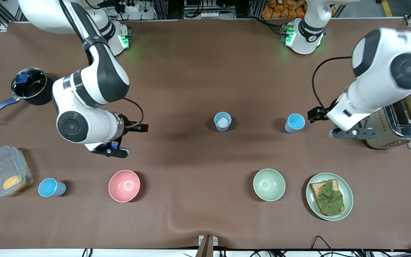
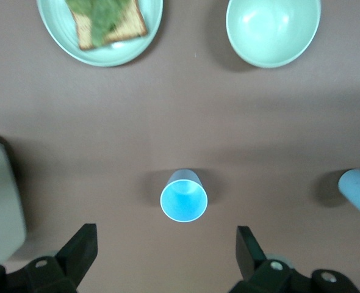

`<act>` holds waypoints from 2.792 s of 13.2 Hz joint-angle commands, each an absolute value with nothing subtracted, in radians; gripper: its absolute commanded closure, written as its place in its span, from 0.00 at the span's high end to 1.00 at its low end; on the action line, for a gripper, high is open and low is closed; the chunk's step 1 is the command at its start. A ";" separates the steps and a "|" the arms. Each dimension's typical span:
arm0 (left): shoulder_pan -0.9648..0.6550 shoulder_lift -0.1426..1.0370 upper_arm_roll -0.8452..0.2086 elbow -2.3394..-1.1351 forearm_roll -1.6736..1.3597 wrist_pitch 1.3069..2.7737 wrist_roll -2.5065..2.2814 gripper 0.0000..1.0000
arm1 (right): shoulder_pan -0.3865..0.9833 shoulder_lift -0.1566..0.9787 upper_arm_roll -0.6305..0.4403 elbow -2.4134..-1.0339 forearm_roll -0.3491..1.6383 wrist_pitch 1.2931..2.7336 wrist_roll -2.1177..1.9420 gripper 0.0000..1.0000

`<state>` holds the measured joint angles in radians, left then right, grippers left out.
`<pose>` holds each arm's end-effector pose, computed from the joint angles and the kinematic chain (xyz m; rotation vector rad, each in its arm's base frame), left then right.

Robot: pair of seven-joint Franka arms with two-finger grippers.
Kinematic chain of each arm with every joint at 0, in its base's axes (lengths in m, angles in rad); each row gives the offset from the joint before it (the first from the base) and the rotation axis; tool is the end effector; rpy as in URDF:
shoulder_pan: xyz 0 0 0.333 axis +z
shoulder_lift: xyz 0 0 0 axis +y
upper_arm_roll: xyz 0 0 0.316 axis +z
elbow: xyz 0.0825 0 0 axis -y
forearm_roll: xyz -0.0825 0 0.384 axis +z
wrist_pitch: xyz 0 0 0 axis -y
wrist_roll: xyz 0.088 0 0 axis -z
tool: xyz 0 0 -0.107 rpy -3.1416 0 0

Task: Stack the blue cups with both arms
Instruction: 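Withdraw the right gripper while the left gripper reaches the other cup, then close the left gripper around the second light-blue cup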

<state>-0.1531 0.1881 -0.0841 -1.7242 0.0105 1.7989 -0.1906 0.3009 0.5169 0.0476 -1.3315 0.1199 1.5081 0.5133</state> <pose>0.5888 -0.1384 0.4612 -3.1175 0.0763 0.1738 0.6246 0.2348 0.4122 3.0655 -0.2767 -0.5734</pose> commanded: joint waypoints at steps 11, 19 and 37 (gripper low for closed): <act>-0.198 0.213 -0.113 -2.097 -0.083 2.294 -0.210 1.00 | -0.004 0.272 0.060 -1.534 0.055 1.522 0.336 1.00; -0.215 0.227 -0.123 -2.250 -0.083 2.476 -0.212 1.00 | -0.086 0.012 0.058 -1.649 0.012 1.580 0.196 1.00; -0.178 0.206 -0.120 -2.283 -0.069 2.500 -0.186 0.00 | -0.084 -0.014 0.015 -1.557 -0.029 1.525 0.112 1.00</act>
